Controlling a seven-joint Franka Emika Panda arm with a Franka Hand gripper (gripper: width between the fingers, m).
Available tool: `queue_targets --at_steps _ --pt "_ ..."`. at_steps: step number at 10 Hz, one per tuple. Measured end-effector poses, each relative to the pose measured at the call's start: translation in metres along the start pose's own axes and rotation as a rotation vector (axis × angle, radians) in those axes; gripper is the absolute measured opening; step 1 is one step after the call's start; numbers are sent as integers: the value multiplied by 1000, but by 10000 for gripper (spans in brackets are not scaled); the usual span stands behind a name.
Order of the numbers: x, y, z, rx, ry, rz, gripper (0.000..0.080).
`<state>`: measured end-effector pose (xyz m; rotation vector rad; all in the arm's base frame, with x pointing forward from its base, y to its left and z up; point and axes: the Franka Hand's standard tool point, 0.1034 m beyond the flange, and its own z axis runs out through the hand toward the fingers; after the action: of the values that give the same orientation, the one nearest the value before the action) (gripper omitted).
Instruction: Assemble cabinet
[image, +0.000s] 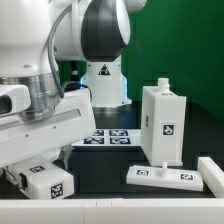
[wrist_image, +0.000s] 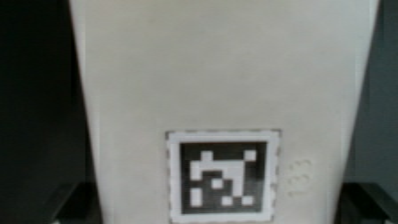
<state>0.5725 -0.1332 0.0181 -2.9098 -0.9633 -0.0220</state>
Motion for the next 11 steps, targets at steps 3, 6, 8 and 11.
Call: queue_targets --at_steps 3,6,8,11 --pt "12 -5 -11 -11 2 89 724" --pt "52 -40 -38 -19 15 275 796" --pt "82 -72 -41 -6 6 410 796" --pt "90 -79 -41 -8 6 451 796"
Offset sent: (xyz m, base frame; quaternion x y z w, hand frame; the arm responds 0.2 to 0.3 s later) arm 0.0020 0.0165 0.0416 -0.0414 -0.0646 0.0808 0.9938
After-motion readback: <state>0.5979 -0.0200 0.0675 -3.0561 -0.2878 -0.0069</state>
